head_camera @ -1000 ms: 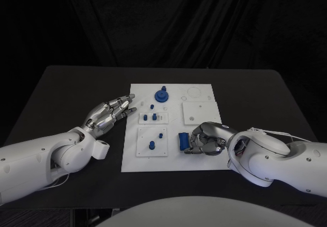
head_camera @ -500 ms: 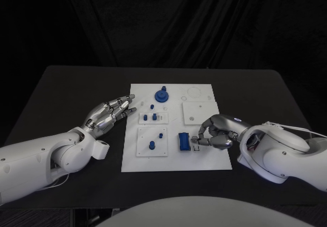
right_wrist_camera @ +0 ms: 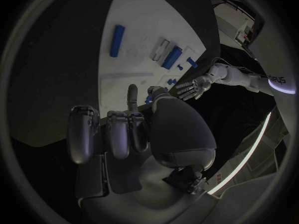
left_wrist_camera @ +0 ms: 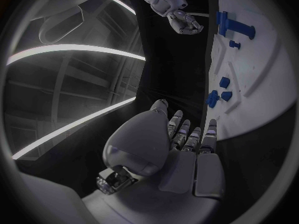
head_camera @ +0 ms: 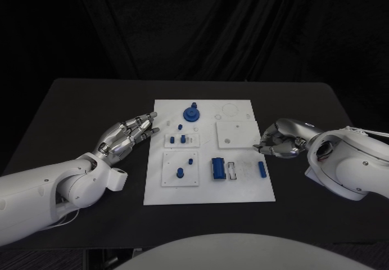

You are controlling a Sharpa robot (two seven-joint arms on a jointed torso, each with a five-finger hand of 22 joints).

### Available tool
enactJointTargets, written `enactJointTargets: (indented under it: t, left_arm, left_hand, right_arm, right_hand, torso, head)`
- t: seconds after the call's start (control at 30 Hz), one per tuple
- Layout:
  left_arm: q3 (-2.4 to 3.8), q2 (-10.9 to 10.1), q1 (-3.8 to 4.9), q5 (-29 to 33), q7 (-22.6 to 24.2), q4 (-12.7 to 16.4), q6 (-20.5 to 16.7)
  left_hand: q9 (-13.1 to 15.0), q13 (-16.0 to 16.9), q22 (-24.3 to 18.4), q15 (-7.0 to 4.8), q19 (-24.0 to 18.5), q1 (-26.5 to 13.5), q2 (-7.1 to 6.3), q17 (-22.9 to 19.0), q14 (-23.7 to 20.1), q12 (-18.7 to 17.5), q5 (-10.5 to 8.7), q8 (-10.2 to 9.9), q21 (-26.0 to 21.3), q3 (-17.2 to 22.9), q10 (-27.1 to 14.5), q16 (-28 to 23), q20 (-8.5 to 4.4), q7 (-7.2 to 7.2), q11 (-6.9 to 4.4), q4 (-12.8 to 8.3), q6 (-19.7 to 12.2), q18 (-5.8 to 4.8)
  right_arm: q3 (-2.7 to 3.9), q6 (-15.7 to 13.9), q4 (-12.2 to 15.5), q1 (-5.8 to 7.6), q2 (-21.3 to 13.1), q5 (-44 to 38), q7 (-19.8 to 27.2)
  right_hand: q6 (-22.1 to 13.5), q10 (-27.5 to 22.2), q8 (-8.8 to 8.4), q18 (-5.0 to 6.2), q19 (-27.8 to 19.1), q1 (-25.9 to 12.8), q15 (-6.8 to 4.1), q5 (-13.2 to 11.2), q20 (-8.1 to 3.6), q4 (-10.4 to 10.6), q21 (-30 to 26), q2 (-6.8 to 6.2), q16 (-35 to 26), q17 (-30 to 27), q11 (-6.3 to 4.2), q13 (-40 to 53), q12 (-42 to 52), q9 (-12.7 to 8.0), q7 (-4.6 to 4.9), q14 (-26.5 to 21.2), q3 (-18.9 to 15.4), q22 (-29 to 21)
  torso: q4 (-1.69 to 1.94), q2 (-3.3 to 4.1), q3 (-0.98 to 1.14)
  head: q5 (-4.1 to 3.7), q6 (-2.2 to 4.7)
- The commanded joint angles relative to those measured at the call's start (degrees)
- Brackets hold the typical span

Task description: Assemble the parts on the task board

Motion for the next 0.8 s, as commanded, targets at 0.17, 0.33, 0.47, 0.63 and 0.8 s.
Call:
enactJointTargets:
  t: [0.17, 0.33, 0.47, 0.63, 0.8]
  left_arm:
    - [0.04, -0.3, -0.08, -0.42, 6.31, 1.0, -2.29]
    - [0.04, -0.16, -0.08, -1.32, 8.83, 1.27, -4.0]
    - [0.04, 0.08, -0.08, -1.58, 9.65, 1.14, -4.77]
    - [0.04, 0.39, -0.1, -1.7, 9.79, 0.87, -4.6]
    - [0.04, 0.6, -0.21, -1.73, 9.89, 0.6, -4.68]
  left_hand:
    - [0.2, 0.02, 0.1, -4.07, 2.64, -1.6, -1.82, 0.07, 0.86, -0.03, -0.37, 0.32, 1.46, -2.75, 2.57, 0.26, -6.01, -2.21, -2.84, 2.48, 3.07, 0.11]
    - [-0.47, -0.03, -3.8, -6.7, 0.8, -4.48, -2.16, -0.04, 0.44, -1.07, -2.0, -0.08, 0.3, -5.11, 3.32, 0.11, -9.69, -3.65, -4.27, 2.67, 1.66, -1.02]
    - [-1.12, -0.16, -8.3, -8.4, -2.14, -5.28, -2.04, -0.29, -0.62, -2.77, -2.81, -0.25, -1.28, -6.08, 2.92, -0.12, -12.01, -4.73, -5.76, 2.6, -0.12, -1.76]
    - [-1.2, -0.3, -12.77, -6.03, -4.6, -5.13, -1.77, -0.38, -0.94, -4.47, -2.86, -0.27, -2.11, -6.6, 2.19, -0.22, -6.14, -5.12, -6.11, 2.6, -0.21, -0.18]
    - [-1.27, -0.31, -13.17, -5.7, -4.71, -5.0, -1.83, -0.38, -0.94, -4.67, -2.76, -0.36, -2.18, -6.67, 2.08, -0.22, -5.86, -5.27, -6.06, 2.58, -0.79, 0.31]
  right_arm:
    - [-0.05, 5.14, -0.99, -0.45, -0.99, -0.68, -6.67]
    - [-0.06, 5.84, -1.26, -1.1, -1.16, -2.16, -8.19]
    - [-0.07, 6.47, -1.53, -1.82, -0.9, -3.1, -9.11]
    - [-0.07, 6.85, -1.79, -3.05, -0.49, -3.84, -9.6]
    - [-0.07, 6.47, -1.82, -4.17, -0.03, -4.04, -9.46]
  right_hand:
    - [1.67, 6.07, 0.06, 0.15, 2.98, -0.56, 0.58, -5.66, 0.56, -0.24, 0.8, 0.52, 0.17, 15.1, 0.38, 15.09, 0.15, -0.16, -0.02, 5.94, 0.14, 13.07]
    - [1.71, 6.07, 0.29, -0.01, 3.35, -2.28, 0.5, -10.06, 0.46, 0.42, 1.54, 0.91, 0.17, 15.1, 0.32, 15.09, 0.15, 0.0, 0.01, 5.94, -0.66, 13.31]
    - [1.68, 6.07, 0.31, -0.05, 3.43, -2.46, 0.49, -10.39, 0.46, 0.43, 1.7, 0.97, 0.17, 15.1, 0.33, 15.09, 0.15, 0.01, 0.02, 5.94, -0.76, 13.36]
    - [1.52, 6.07, 0.27, 0.04, 3.26, -2.29, 0.49, -10.61, 0.46, 0.27, 1.36, 0.8, 0.17, 15.1, 0.33, 15.09, 0.15, 0.02, 0.01, 5.94, -0.83, 13.24]
    - [1.34, 6.07, 0.26, 0.08, 3.17, -2.12, 0.52, -11.91, 0.47, 0.26, 1.2, 0.69, 0.17, 15.1, 0.38, 15.09, 0.15, 0.03, 0.08, 5.94, -1.04, 13.18]
  torso:
    - [0.29, 0.07, -0.14]
    - [0.21, 0.14, -0.12]
    - [0.32, 0.16, 0.01]
    - [0.26, 0.16, 0.1]
    - [-0.08, 0.04, -0.02]
  head:
    - [-0.2, 0.0]
    - [-0.91, 0.0]
    - [-1.4, 0.0]
    - [-1.35, 0.0]
    - [-1.15, 0.0]
